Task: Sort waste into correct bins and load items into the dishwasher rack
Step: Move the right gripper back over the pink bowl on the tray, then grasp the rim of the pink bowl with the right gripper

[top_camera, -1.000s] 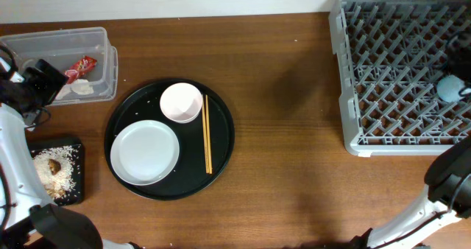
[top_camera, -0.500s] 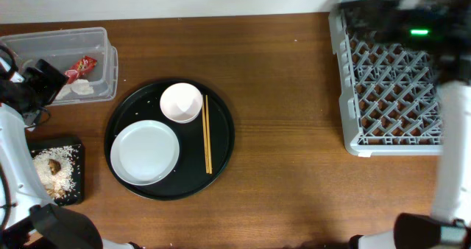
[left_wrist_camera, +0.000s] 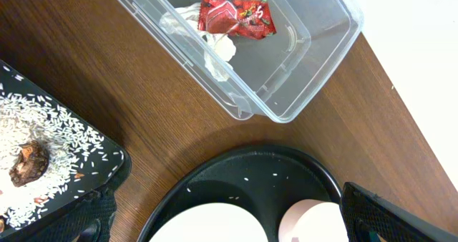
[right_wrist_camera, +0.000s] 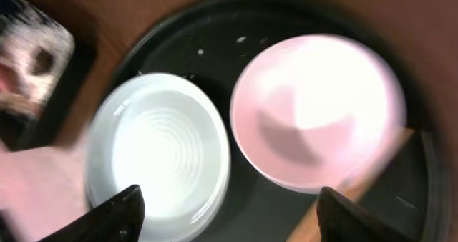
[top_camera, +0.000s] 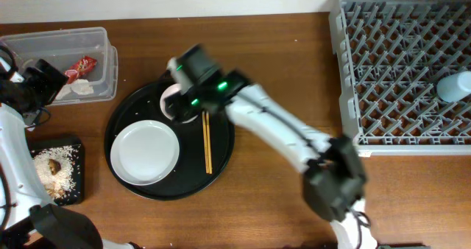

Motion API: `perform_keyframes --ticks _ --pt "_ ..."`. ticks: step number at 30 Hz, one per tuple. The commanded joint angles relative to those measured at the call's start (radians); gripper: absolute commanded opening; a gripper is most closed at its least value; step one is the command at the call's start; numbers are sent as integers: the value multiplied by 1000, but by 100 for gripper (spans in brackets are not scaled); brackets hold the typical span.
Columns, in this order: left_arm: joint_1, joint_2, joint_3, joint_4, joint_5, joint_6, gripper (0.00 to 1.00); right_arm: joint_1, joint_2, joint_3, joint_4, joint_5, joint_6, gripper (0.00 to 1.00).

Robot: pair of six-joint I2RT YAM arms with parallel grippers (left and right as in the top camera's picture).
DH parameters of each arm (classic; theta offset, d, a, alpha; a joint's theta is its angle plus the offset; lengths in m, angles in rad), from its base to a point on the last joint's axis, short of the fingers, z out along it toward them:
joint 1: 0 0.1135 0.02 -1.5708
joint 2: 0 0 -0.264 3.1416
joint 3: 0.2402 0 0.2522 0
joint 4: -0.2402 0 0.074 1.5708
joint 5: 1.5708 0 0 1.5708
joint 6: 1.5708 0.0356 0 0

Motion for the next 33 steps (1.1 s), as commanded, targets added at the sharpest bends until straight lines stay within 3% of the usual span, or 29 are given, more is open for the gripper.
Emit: perform_keyframes --ticks 1,5,10,25,28,33 --pt "2 0 1 -2 3 -9 99 45 80 -8 61 131 17 76" --pt "2 0 1 -2 3 -10 99 61 126 -8 116 182 17 75" --pt "2 0 1 -2 3 -9 99 64 149 -8 164 219 17 65" --pt "2 0 1 -2 3 -9 99 84 188 -8 166 301 -30 64" --pt "2 0 1 -2 3 -9 99 83 188 -8 167 301 -33 54" --pt "2 0 1 -2 3 -9 99 84 190 -8 155 301 -45 54"
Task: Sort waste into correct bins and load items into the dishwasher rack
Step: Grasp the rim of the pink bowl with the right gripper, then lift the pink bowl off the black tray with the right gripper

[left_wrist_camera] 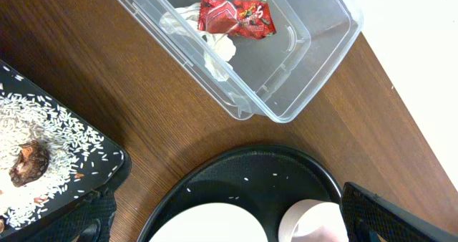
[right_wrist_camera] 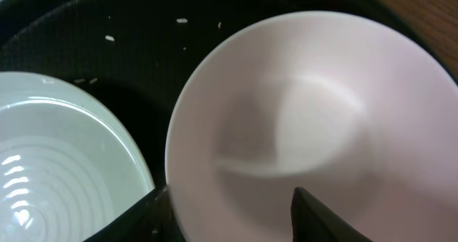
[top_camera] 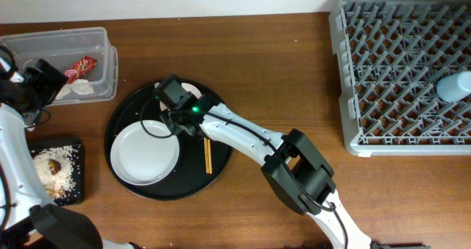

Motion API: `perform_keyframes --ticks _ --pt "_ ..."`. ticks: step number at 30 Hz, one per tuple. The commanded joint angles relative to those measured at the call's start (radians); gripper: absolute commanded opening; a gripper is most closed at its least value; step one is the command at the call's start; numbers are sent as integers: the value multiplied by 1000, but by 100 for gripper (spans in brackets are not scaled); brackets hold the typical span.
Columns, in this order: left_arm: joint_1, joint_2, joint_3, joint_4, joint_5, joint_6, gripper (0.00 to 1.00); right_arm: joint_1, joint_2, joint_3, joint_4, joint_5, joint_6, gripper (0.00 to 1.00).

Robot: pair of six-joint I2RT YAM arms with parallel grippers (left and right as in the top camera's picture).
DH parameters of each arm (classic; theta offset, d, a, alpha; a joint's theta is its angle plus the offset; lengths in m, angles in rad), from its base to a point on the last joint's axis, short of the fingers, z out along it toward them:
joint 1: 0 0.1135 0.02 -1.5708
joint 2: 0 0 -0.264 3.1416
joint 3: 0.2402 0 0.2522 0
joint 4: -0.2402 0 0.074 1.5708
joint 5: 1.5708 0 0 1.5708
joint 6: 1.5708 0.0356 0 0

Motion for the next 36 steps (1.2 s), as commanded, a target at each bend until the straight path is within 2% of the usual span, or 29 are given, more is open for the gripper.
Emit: perform_keyframes --ticks 1,23,32,36 --pt "2 0 1 -2 3 -9 99 7 18 1 -10 20 -10 54" --pt "2 0 1 -2 3 -9 99 8 18 -1 -55 18 -15 53" --pt "2 0 1 -2 3 -9 99 8 18 -1 -66 16 -44 44" --pt "2 0 1 -2 3 -9 99 8 18 0 -66 17 -44 37"
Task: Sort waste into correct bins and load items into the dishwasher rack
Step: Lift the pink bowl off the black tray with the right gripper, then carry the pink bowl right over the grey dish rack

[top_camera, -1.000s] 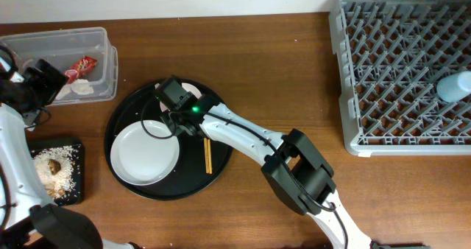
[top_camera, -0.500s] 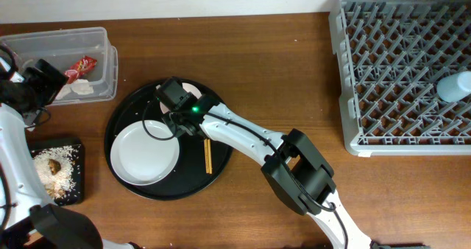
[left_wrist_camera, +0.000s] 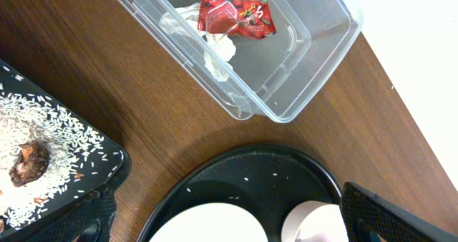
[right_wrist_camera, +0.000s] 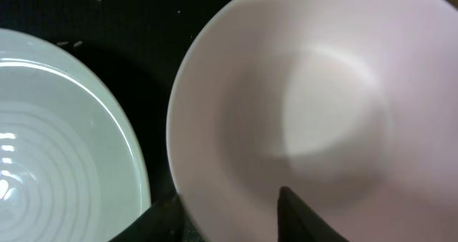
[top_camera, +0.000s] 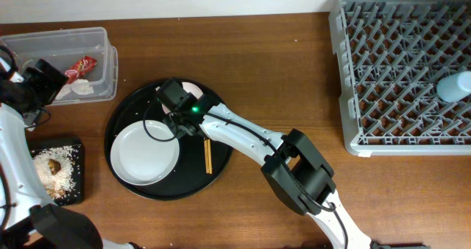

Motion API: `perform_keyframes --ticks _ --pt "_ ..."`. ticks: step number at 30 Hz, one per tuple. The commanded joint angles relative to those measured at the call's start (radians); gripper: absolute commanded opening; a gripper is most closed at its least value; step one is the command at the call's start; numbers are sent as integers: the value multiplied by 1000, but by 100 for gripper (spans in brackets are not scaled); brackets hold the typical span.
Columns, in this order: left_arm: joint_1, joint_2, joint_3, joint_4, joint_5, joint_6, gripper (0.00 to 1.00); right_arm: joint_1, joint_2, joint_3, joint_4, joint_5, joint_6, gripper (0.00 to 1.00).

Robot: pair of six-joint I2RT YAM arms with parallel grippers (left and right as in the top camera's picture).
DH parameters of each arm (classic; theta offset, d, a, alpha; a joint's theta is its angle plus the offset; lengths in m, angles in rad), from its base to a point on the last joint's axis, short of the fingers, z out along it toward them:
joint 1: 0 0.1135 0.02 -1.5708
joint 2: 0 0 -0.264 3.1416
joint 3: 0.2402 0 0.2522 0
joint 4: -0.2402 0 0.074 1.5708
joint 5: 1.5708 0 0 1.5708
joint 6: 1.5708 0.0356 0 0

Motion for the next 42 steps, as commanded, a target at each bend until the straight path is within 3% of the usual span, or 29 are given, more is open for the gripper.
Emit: perform_keyframes --ticks 1,12,19,27,33,38,42 --pt "2 0 1 -2 3 -9 99 8 18 0 -3 16 -8 36" --pt "2 0 1 -2 3 -9 99 8 18 51 -32 16 -8 23" --pt "2 0 1 -2 3 -9 99 8 18 94 -51 15 -7 4" --pt "2 0 1 -2 3 -9 99 6 18 263 -179 11 -8 4" --pt "2 0 1 -2 3 -9 99 -19 18 504 -357 11 -7 4" --pt "2 0 1 -2 3 -9 99 -132 17 702 -514 -31 13 4" --pt "2 0 1 -2 3 -9 99 -309 16 816 -589 -232 16 4"
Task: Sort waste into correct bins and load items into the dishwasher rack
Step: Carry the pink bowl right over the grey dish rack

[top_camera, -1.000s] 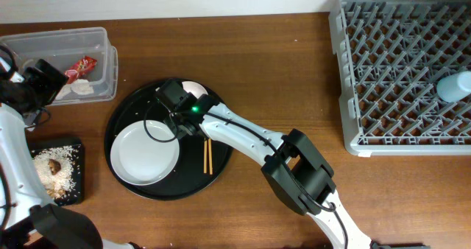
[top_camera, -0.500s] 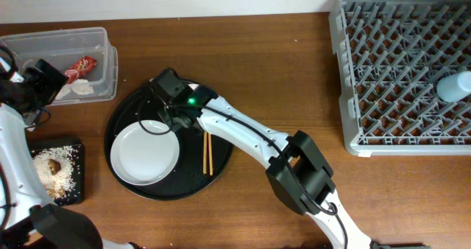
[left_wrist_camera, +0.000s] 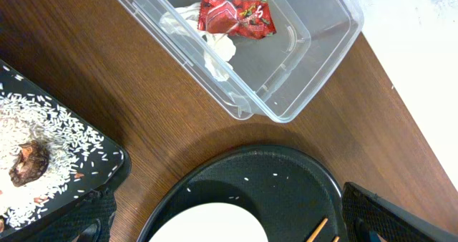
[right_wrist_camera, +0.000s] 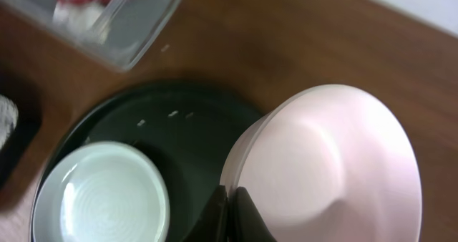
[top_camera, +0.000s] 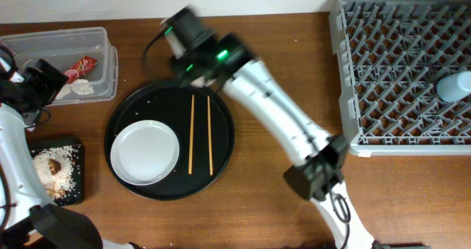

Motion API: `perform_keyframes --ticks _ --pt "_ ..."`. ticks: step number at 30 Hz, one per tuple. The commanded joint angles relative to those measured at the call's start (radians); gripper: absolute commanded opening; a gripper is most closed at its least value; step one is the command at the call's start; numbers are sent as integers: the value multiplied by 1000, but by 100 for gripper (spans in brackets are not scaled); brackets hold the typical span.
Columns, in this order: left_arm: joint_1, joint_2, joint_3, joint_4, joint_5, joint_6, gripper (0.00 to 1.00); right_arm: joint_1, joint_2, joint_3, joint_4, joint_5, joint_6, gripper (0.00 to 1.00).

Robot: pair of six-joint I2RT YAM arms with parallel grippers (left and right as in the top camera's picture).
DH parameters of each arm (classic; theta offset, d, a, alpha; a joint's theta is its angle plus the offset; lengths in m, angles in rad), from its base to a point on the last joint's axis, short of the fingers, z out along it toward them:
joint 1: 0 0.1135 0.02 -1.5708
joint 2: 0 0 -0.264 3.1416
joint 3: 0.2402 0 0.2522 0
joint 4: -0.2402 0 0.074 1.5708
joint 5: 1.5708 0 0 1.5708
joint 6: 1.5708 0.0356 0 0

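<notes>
My right gripper (right_wrist_camera: 230, 207) is shut on the rim of the pink bowl (right_wrist_camera: 329, 163), which hangs tilted above the far edge of the round black tray (top_camera: 147, 102). In the overhead view the right wrist (top_camera: 188, 32) hides the bowl. On the tray lie a white plate (top_camera: 145, 152) and two wooden chopsticks (top_camera: 192, 131), a little apart. The grey dishwasher rack (top_camera: 405, 72) stands at the far right. My left gripper (left_wrist_camera: 229, 217) is open, its fingers wide apart, near the clear bin (left_wrist_camera: 286, 63).
The clear bin (top_camera: 103, 54) holds a red wrapper (top_camera: 83, 63) and white tissue. A black square tray (top_camera: 73, 149) with rice and a food scrap sits at the front left. A pale blue cup (top_camera: 455, 85) stands in the rack.
My right gripper was low on the tray with its jaws at the pink bowl's rim. Now it is shut on that rim, with the bowl raised over the tray's far edge. The chopsticks lie further apart.
First my right gripper was open above the pink bowl on the tray. At the two following moments it was down at the bowl's rim beside the white plate. Now it holds the bowl off the tray. My left arm stayed by the clear bin throughout.
</notes>
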Motion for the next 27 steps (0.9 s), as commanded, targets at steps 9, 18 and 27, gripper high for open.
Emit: perform_keyframes --ticks 9,18,27 --pt "2 0 1 -2 3 -9 99 -711 -2 109 -45 -693 16 4" --pt "2 0 1 -2 3 -9 99 -1125 1 107 -11 -889 11 4" --pt "2 0 1 -2 3 -9 99 -1282 2 -37 159 -964 -30 4"
